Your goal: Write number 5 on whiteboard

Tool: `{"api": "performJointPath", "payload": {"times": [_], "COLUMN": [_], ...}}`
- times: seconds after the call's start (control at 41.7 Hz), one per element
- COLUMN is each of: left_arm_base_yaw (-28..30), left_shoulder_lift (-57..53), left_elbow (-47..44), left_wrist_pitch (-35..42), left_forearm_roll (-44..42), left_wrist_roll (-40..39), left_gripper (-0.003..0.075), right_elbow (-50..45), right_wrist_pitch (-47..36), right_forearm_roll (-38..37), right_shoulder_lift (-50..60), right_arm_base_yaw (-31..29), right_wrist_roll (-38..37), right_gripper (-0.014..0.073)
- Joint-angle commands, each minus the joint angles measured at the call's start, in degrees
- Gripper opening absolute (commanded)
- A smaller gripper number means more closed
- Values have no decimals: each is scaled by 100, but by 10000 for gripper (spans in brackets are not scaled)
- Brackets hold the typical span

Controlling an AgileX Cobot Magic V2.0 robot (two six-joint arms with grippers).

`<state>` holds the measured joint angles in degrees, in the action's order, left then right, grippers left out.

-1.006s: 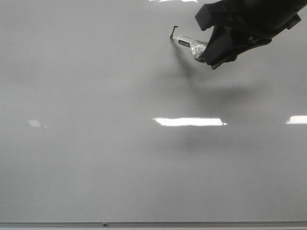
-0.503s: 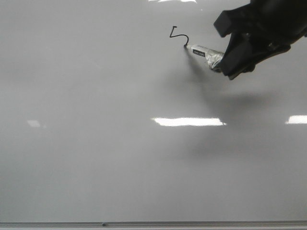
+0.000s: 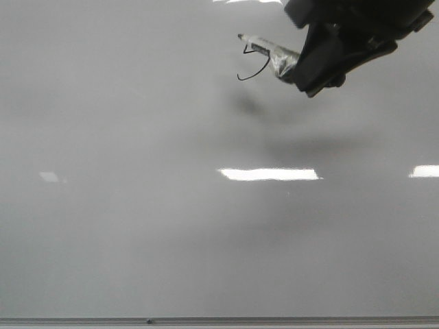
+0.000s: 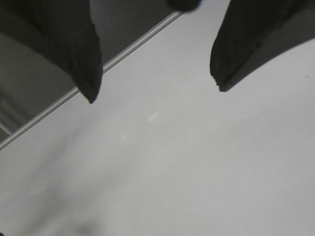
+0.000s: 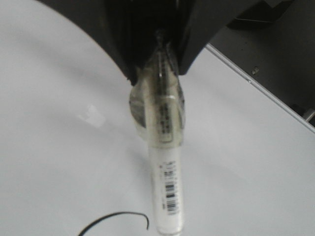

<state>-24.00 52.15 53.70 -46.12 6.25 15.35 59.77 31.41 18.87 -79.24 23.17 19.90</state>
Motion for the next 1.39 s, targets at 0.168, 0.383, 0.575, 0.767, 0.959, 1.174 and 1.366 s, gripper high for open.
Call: {"api": "performJointPath", "payload": {"times": [0.168, 0.383, 0.575, 0.767, 0.959, 1.174, 1.366], "left_arm_base_yaw": [9, 9, 9, 9, 9, 9, 9], "left_shoulder_lift": [-45, -45, -45, -45, -45, -45, -45], "left_elbow": [153, 153, 153, 153, 153, 153, 153], "left_wrist_pitch": [405, 405, 405, 405, 405, 405, 405], "left_forearm_roll": [84, 84, 84, 84, 84, 84, 84], "left_wrist_roll": [-76, -76, -76, -76, -76, -76, -76], "left_gripper": [461, 461, 461, 461, 461, 461, 461], "right_elbow": [201, 206, 206, 206, 206, 206, 206], "right_wrist_pitch": [-681, -857, -1203, -1289, -1288, -1245, -978], "right_forearm_roll": [-128, -122, -122, -122, -122, -135, -129], "right_shoulder_lift": [159, -36, -232, -429, -493, -488, -476], "right_arm_base_yaw": [-151, -236, -236, -236, -236, -330, -819], "right_wrist_roll": [114, 110, 110, 110, 110, 110, 110], "right_gripper": [-61, -61, -61, -61, -61, -61, -61]}}
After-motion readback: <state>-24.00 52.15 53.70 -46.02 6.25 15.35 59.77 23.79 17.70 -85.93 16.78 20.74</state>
